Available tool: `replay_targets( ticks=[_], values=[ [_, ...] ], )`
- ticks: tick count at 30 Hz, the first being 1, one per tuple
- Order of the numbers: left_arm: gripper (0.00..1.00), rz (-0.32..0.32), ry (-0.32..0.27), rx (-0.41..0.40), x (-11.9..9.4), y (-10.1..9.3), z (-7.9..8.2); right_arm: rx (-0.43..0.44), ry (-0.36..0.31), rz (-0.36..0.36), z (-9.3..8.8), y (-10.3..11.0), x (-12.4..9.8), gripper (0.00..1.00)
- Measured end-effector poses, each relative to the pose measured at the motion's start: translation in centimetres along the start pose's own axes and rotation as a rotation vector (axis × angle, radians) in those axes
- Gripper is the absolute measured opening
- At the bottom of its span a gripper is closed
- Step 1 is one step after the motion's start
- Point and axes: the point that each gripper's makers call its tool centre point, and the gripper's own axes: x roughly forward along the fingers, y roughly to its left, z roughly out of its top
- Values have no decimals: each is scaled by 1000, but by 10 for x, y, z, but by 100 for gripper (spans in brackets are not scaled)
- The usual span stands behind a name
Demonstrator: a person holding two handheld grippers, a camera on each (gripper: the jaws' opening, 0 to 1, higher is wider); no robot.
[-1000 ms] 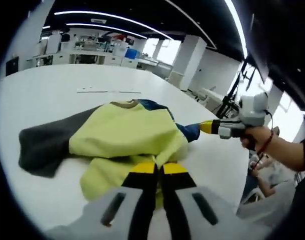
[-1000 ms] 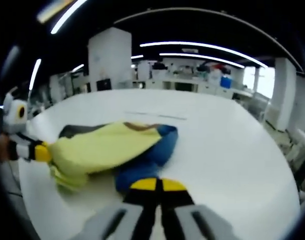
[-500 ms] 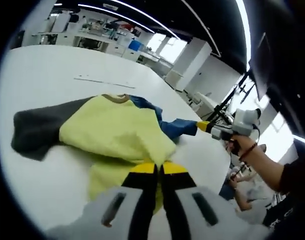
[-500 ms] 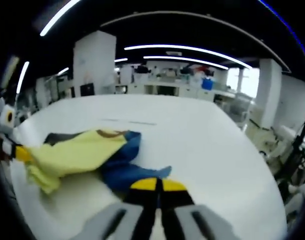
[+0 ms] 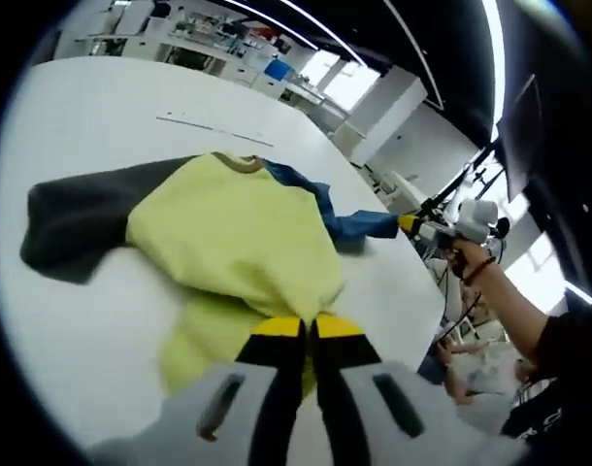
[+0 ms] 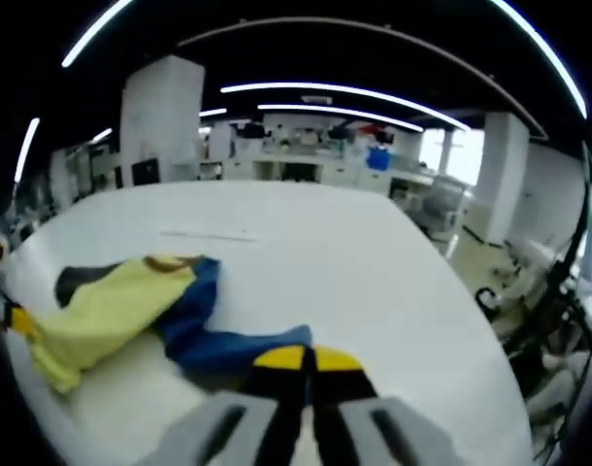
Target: Fold the garment on the visible template until the final outline fits inside the template.
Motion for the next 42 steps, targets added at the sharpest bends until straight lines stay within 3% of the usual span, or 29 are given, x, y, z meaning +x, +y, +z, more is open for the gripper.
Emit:
replay_targets(
  ticks=[16,22,32,36,39,42],
  values=[
    [0,100,5,-26,-2,39,-11,32,67,-123,-27,-54,1,0],
    [0,132,5,-23,-1,50,-14,43,97,-145,-39,-64,-2,0],
    [0,215,-8,12,0,73,-18,53,154,-146,-62,-65,-1,0],
    [0,220,-14,8,-1,76,-17,58,170,-148,-69,-63,-3,0],
    [0,227,-18,74,-1,76,-16,64,183,-139,-75,-61,-1,0],
    [3,226,-17,187,-2,77,-12,68,182,-123,-77,-56,-3,3]
  ],
)
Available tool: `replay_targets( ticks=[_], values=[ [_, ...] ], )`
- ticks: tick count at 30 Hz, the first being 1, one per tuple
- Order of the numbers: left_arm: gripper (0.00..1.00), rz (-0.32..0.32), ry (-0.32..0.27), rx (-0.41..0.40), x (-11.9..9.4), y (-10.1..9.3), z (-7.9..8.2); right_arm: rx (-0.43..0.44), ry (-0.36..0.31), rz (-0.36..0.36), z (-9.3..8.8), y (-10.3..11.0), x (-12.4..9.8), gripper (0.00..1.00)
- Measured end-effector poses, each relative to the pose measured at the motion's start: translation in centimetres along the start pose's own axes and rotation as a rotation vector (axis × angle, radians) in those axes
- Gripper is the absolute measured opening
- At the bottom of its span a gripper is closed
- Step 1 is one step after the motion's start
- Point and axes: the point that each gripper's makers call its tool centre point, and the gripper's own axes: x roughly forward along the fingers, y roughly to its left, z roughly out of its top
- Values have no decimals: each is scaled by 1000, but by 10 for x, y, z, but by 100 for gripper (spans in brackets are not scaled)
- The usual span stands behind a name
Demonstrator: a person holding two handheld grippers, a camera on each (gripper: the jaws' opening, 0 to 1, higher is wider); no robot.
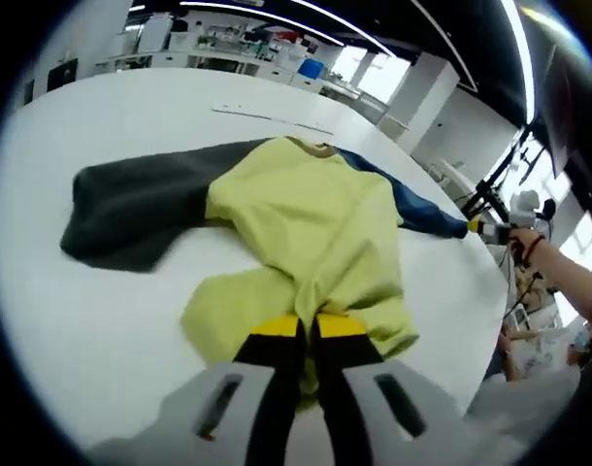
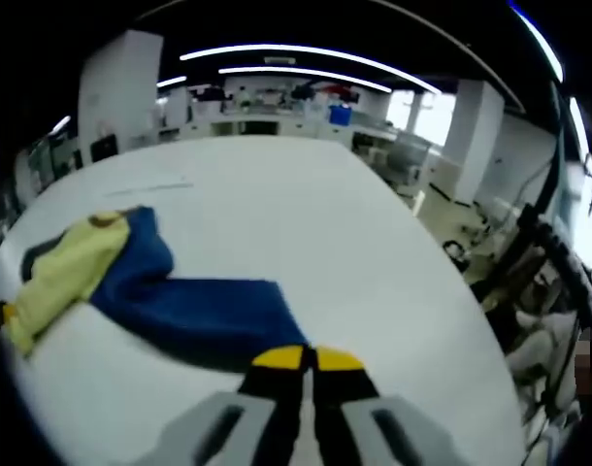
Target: Fold the garment on the visible template until the final outline fits inside the template.
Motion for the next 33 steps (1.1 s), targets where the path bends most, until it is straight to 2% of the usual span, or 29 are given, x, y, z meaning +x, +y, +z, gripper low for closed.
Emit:
replay_targets(
  ticks=[4,6,7,10,14,16,22,27,28,32,33],
  values=[
    [10,-1,-29,79,-7,-2,5,14,-13,28,3,7,-3,24],
    [17,-4,-54,122,-12,-3,10,11,-22,59,5,15,-11,33],
    [20,-5,-67,140,-14,-3,13,18,-23,81,5,21,-8,37],
    [29,-42,-114,156,-25,-11,23,22,-34,125,9,34,-14,53],
    [36,-89,-167,196,-35,-20,35,26,-46,216,16,60,-26,64],
    [40,-118,-186,233,-39,-27,39,45,-58,264,20,67,-26,71],
    [45,-185,-179,341,-44,-44,34,45,-85,420,31,102,-45,87],
    [45,-272,-142,485,-43,-67,24,-5,-87,508,34,126,-61,99],
    [45,-282,-133,493,-42,-63,23,-15,-86,526,34,130,-63,99],
    [42,-321,-83,577,-36,-73,12,-58,-79,583,31,145,-75,99],
    [42,-326,-79,577,-35,-74,11,-67,-81,593,30,150,-80,99]
  ],
)
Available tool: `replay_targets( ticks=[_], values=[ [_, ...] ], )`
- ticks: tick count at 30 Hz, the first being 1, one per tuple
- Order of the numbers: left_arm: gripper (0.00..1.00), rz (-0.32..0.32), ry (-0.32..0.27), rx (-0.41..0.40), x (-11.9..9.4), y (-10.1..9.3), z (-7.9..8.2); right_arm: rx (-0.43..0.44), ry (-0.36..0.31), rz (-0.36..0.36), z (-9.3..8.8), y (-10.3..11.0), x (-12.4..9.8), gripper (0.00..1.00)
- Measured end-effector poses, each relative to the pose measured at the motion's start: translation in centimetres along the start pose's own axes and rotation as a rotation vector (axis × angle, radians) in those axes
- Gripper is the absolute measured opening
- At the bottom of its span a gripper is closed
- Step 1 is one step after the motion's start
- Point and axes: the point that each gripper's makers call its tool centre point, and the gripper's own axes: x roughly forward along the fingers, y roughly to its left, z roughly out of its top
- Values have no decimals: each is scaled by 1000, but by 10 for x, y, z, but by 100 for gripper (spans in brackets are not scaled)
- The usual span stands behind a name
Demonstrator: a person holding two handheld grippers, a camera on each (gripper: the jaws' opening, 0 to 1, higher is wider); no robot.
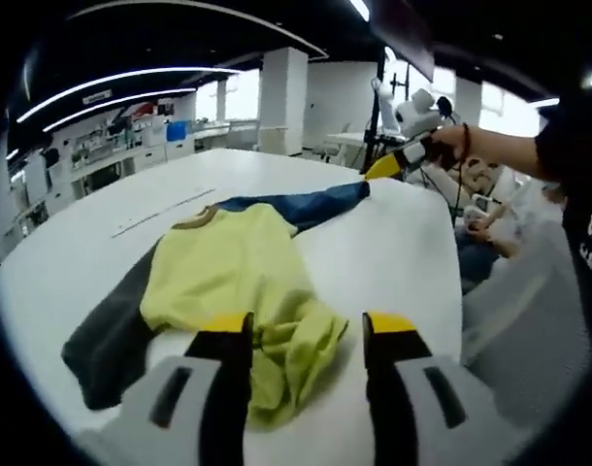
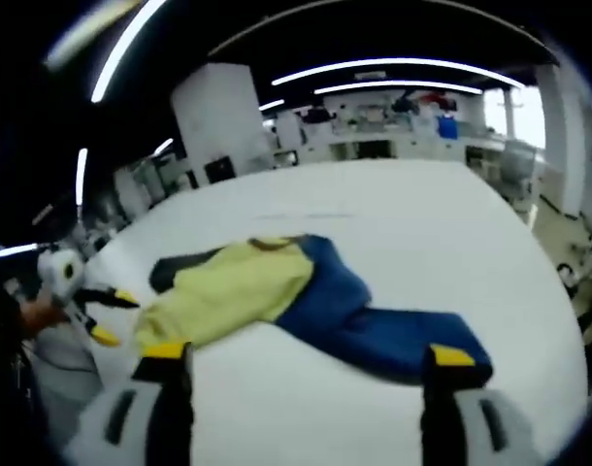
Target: Fold the garment on the visible template until the final outline fits inside the template.
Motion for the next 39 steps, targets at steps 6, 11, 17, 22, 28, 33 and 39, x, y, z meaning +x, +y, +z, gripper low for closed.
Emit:
replay_targets(
  ticks=[6,11,17,22,28,33,39],
  values=[
    [39,-26,68,82,8,-6,-11,-46,20,93,-4,30,-5,99],
    [35,-21,122,147,19,-3,-21,-71,30,130,-9,47,-8,99],
    [26,-8,198,257,32,-5,-27,-112,60,189,-21,68,-10,99],
    [9,8,218,266,37,-2,-32,-140,80,195,-31,75,-10,99],
    [2,5,178,225,32,-5,-20,-136,88,200,-38,78,-9,99],
    [1,9,75,203,21,-12,15,-136,83,212,-39,87,-10,99],
    [1,43,-34,122,10,-1,46,-145,79,227,-39,98,-9,99]
  ],
)
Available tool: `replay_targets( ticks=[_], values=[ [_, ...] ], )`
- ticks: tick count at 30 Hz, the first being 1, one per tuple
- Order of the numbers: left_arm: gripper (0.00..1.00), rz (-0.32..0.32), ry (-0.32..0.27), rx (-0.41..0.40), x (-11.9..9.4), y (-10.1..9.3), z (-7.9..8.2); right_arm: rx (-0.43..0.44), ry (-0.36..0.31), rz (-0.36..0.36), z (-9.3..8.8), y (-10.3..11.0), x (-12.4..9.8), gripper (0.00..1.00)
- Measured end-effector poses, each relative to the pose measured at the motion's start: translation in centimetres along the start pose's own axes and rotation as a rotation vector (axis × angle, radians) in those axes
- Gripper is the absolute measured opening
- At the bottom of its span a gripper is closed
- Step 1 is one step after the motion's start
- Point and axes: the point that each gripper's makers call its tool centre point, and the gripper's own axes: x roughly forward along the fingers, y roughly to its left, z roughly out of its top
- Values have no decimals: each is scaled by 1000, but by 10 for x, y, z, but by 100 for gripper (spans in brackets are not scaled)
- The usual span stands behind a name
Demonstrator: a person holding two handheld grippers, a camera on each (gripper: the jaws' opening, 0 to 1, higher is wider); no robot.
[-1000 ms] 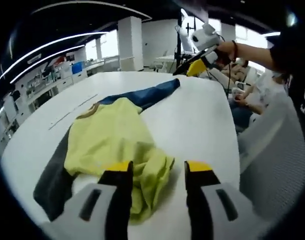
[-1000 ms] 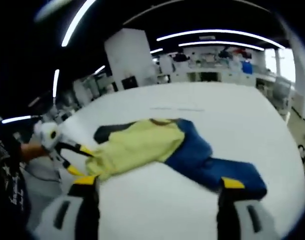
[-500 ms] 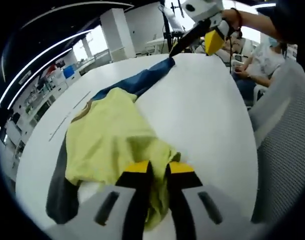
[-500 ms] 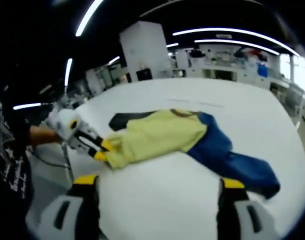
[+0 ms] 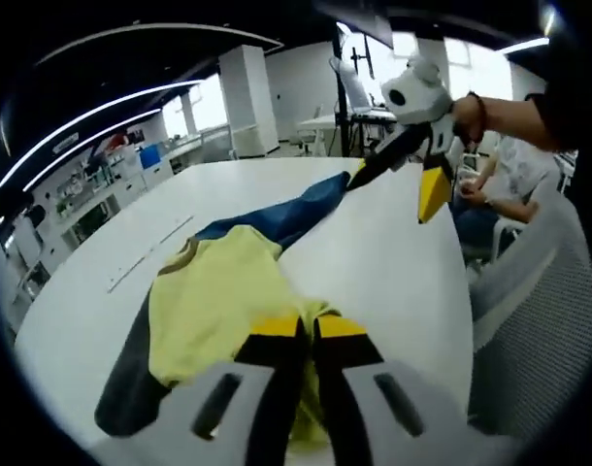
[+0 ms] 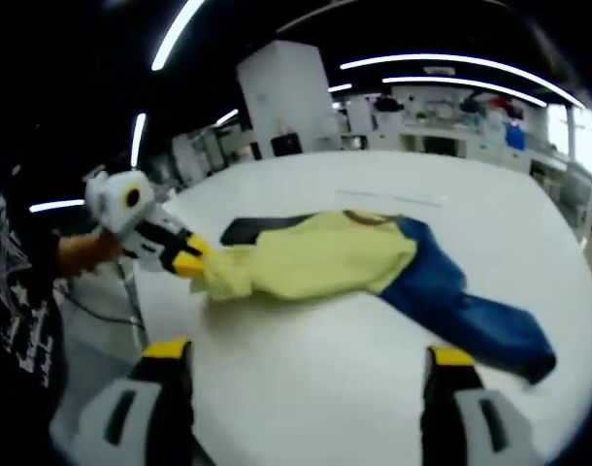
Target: Fold the garment on the visible template until the final outline fits inside the template.
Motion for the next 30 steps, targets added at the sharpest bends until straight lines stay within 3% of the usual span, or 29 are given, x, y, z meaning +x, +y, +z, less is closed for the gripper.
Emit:
replay_targets(
  ticks=[2,5,11,19,30],
  values=[
    [1,27,-28,-43,-3,9,6,1,-4,1,1,1,1,99],
    [1,72,-101,-172,-10,31,14,3,-8,-1,2,1,1,99],
    [1,191,-157,-367,-18,78,5,13,-10,-10,0,0,0,99],
    [1,293,-142,-456,-24,121,-24,30,-26,-8,3,3,3,99],
    [1,363,-30,-499,-16,136,-71,68,-35,0,3,10,14,91]
  ],
)
